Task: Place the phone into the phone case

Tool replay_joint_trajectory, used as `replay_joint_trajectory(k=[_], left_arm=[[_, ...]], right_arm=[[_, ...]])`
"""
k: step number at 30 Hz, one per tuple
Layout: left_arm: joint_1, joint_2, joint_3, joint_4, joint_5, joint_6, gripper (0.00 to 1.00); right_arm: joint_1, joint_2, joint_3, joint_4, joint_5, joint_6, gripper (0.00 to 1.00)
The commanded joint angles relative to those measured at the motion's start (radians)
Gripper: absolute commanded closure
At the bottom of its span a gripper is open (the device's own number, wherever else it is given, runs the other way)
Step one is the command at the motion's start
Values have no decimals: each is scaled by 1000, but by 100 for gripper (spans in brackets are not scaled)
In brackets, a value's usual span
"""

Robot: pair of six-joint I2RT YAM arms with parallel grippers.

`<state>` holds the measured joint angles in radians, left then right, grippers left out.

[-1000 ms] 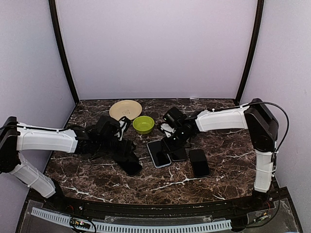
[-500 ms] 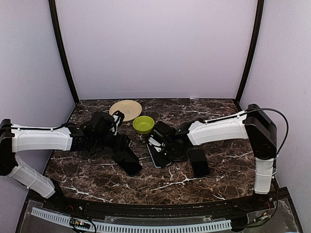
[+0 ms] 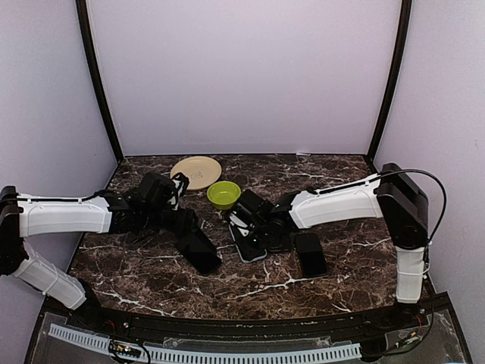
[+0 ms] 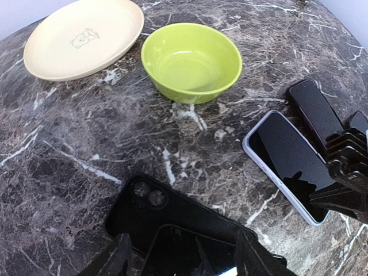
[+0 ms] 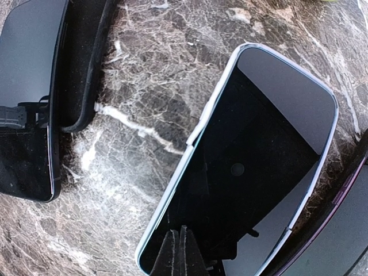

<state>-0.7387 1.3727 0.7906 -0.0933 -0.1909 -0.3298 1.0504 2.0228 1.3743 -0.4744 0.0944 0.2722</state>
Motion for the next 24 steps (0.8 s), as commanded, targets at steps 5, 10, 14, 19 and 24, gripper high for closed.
replay_joint_trajectory(k=[5,10,14,19,24], left_arm=[[106,3,-25,-55,94,-78,31],[192,29,-47,-55,159,-107,27],[203,44,-55,-54,243,-119,26],[211,54,-143,49,399,-159,19],[226,71,-184,115,407,-173,19]], right_arm=[[0,21,91,-98,-47,-40,88],[10,0,163,46,-146,-18,55],[52,31,190,64,-149,3,27],[98,78,199,66,-188,-1,11],[135,190,311,-43,-108,31,1]])
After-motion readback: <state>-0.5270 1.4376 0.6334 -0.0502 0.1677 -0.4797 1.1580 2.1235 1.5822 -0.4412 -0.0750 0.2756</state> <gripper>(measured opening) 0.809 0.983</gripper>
